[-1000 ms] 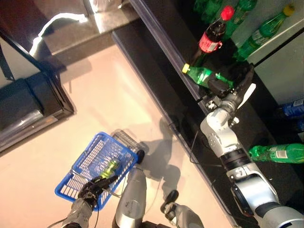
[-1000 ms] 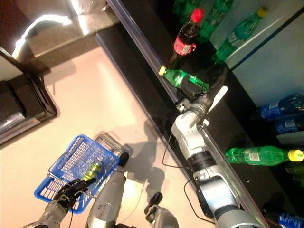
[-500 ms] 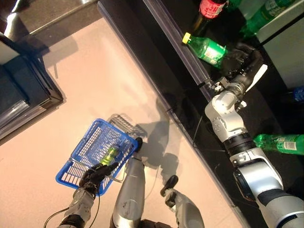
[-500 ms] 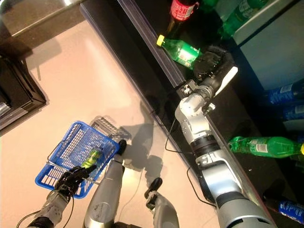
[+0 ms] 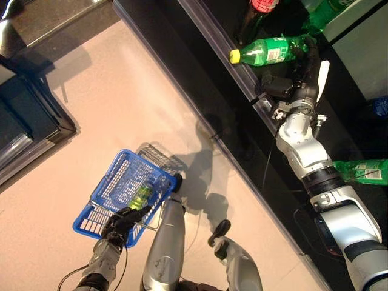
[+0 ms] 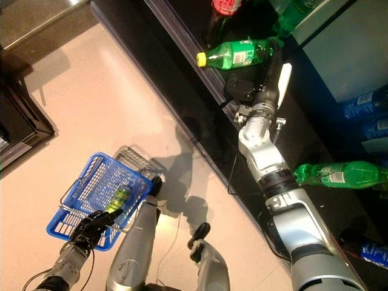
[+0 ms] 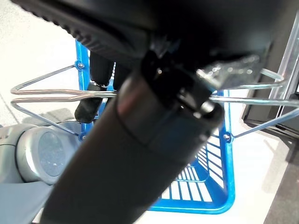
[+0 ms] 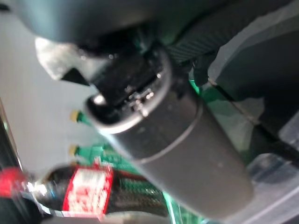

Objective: Pick up the drink and place into the basket.

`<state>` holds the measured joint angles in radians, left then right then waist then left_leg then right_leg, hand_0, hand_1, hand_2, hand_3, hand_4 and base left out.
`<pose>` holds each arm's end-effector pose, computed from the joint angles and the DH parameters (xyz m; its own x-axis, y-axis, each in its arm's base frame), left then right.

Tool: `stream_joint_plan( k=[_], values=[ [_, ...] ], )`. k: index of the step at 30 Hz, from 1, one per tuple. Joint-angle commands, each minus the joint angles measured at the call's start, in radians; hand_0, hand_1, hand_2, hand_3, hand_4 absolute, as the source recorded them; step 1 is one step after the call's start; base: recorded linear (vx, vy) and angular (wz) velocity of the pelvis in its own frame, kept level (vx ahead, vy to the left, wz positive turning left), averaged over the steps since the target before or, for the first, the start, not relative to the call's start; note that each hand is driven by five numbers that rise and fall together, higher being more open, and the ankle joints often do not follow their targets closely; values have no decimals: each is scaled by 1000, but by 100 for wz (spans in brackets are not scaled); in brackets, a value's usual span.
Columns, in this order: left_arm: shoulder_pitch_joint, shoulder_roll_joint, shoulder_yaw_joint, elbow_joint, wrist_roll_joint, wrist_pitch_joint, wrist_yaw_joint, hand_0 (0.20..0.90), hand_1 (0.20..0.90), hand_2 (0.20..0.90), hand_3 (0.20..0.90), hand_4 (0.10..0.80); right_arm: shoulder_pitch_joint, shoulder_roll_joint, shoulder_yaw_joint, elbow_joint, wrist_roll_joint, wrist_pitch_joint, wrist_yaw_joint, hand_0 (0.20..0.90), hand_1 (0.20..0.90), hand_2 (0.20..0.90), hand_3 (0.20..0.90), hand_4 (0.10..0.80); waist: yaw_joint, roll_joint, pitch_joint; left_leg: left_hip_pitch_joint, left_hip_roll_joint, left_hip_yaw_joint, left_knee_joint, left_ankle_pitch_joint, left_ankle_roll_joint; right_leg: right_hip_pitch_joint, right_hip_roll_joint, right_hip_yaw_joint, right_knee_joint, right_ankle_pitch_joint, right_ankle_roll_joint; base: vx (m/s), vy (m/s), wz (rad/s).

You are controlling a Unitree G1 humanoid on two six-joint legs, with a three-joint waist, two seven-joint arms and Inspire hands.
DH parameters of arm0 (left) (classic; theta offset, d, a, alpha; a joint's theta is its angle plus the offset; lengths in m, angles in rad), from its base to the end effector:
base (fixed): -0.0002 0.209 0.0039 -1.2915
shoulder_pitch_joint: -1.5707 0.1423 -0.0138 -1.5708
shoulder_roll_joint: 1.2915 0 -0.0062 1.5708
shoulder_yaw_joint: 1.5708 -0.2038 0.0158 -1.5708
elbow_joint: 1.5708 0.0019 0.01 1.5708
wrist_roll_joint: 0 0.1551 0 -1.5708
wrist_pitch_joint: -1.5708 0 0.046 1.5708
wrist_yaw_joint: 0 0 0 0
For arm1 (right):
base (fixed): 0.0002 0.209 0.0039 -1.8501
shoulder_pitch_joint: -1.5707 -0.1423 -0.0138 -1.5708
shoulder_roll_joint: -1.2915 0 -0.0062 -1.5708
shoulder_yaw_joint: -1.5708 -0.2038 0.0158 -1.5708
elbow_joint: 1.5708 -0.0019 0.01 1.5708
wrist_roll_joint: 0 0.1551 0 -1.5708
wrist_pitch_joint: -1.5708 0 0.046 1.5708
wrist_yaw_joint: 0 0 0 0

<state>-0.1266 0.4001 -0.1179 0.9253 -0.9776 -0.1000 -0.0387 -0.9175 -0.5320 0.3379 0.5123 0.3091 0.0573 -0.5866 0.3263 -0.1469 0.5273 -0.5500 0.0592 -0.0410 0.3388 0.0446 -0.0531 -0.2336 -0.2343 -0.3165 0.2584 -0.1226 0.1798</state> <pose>0.1814 0.2756 -0.0873 0.7587 0.2471 -0.6028 -0.5053 0.8073 -0.3050 0.3727 -0.1788 0.1956 0.8603 -0.3211 0.3960 0.4250 0.8806 -0.2093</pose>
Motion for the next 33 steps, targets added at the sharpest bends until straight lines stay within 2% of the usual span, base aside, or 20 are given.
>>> stream_joint_plan(
  k=[1, 9, 17, 18, 19, 20, 23, 29, 30, 31, 33],
  values=[
    [116, -24, -39, -36, -3, -10, -65, 300, 300, 300, 200, 100, -73, -183, 11, -129, -120, -22, 39, 900, 900, 900, 900, 800, -8, 42, -7, 70, -18, -56, 63, -122, 32, -74, -19, -13, 76, 139, -10, -30, 15, -5],
    [127, -17, -22, -50, -8, 2, -77, 300, 300, 300, 200, 100, -76, -245, -5, -233, -235, -6, 28, 900, 900, 900, 900, 800, -14, 45, -7, 66, -28, -49, 63, -124, 41, -78, -17, -13, 83, 142, -10, -6, 3, 0],
    [129, -12, -1, -54, -15, 4, -72, 300, 300, 300, 200, 100, -59, -320, 0, -371, -413, 73, 44, 900, 900, 900, 900, 800, -27, 36, -7, 67, -30, -45, 62, -128, 48, -85, -13, -7, 97, 148, -6, -11, 0, 0],
    [124, -7, 0, -56, -18, 6, -71, 300, 300, 300, 200, 100, -68, -341, -1, -393, -442, 96, 42, 900, 900, 900, 900, 800, -31, 32, -7, 48, -34, -42, 58, -101, 54, -99, -17, -18, 90, 168, -16, 0, 0, 0],
    [130, -7, 2, -55, -18, 6, -73, 300, 300, 300, 200, 100, -67, -346, 3, -399, -442, 102, 41, 900, 900, 900, 900, 800, -30, 33, -7, 67, -30, -45, 60, -127, 50, -85, -13, -7, 98, 150, -4, -85, 2, 1],
    [129, -4, 6, -57, -16, 7, -77, 300, 300, 300, 200, 100, -72, -364, -1, -419, -456, 115, 35, 900, 900, 900, 900, 800, -32, 30, -7, 51, -34, -41, 56, -101, 55, -97, -16, -18, 93, 171, -15, 0, 0, 0],
    [130, 0, 9, -56, -17, 10, -74, 300, 300, 300, 200, 100, -83, -399, -6, -469, -505, 170, 31, 900, 900, 900, 900, 800, -34, 26, -7, 60, -37, -41, 55, -104, 59, -94, -14, -16, 100, 176, -13, -25, -10, -3],
    [125, 15, 13, -58, -16, 26, -67, 300, 300, 300, 200, 100, -96, -438, 3, -512, -503, 209, 67, 900, 900, 900, 900, 800, -34, 20, -7, 62, -39, -43, 66, -112, 63, -93, -13, -14, 111, 176, -13, 15, -5, 0],
    [129, 16, 12, -58, -17, 29, -66, 300, 300, 300, 200, 100, -99, -436, 12, -510, -502, 215, 81, 900, 900, 900, 900, 800, -31, 23, -7, 81, -36, -46, 70, -139, 59, -81, -8, -1, 122, 157, -1, 0, 0, 0],
    [126, 17, 11, -60, -17, 29, -66, 300, 300, 300, 200, 100, -105, -438, 15, -508, -500, 218, 87, 900, 900, 900, 900, 800, -31, 22, -7, 64, -40, -43, 68, -114, 63, -93, -12, -12, 114, 175, -14, 31, 3, 0],
    [128, 22, 7, -62, -18, 33, -66, 300, 300, 300, 200, 100, -122, -447, 46, -482, -499, 238, 118, 900, 900, 900, 900, 800, -28, 24, -7, 64, -41, -45, 71, -115, 64, -93, -13, -14, 119, 173, -15, 32, 1, -2]
  ],
)
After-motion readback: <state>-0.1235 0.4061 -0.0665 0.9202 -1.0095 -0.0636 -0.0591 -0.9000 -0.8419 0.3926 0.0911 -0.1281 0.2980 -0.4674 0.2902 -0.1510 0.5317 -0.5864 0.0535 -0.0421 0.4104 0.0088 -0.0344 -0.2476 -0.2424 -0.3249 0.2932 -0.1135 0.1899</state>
